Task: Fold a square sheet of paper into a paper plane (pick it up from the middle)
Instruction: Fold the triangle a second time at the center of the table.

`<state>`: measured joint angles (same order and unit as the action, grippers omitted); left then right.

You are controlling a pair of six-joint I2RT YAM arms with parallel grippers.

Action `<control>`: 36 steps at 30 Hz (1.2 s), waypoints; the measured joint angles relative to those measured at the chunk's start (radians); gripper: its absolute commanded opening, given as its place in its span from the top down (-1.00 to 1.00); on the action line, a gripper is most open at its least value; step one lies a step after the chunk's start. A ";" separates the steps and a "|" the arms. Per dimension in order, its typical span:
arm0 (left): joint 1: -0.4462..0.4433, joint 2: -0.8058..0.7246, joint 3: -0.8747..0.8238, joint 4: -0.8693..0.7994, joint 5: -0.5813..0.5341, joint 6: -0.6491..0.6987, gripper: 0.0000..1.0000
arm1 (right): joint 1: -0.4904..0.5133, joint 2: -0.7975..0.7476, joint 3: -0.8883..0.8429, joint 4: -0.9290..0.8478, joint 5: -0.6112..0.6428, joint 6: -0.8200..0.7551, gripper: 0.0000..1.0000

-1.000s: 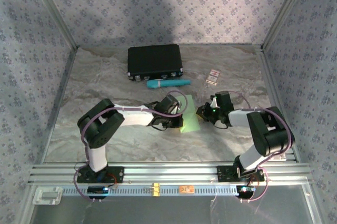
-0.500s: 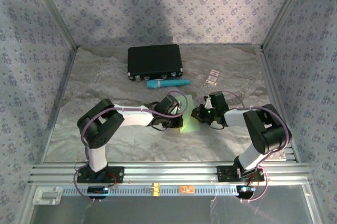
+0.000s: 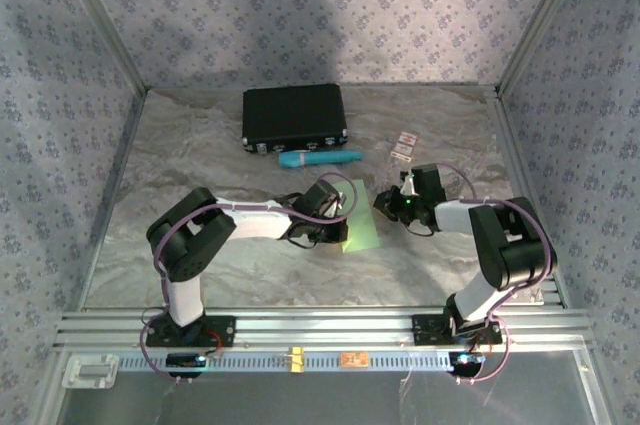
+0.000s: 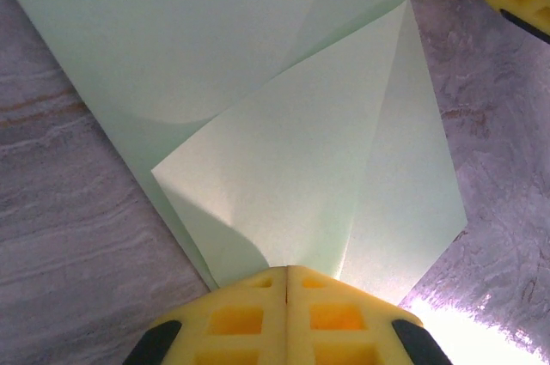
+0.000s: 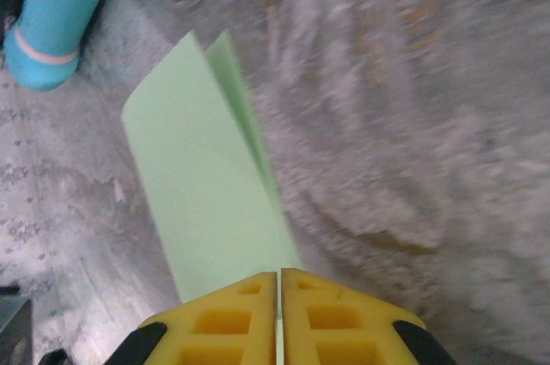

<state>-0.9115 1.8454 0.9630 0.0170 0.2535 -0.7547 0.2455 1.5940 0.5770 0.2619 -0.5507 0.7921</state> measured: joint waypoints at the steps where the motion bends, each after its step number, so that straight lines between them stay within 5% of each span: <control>1: 0.000 -0.002 0.000 -0.003 0.000 0.006 0.96 | 0.014 -0.005 0.000 0.000 -0.006 0.000 0.79; 10: 0.012 -0.014 0.000 -0.042 0.007 0.040 0.93 | 0.113 0.005 -0.003 0.008 -0.022 0.002 0.87; 23: 0.013 -0.060 0.052 -0.175 0.009 0.027 0.83 | 0.124 0.012 -0.069 0.073 0.017 0.032 0.89; 36: -0.006 0.017 0.097 -0.111 0.098 -0.068 0.85 | 0.128 0.001 -0.078 0.078 0.043 0.049 0.89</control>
<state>-0.9173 1.8626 1.0599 -0.0937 0.3511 -0.8227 0.3737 1.5948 0.4992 0.3401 -0.5079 0.8413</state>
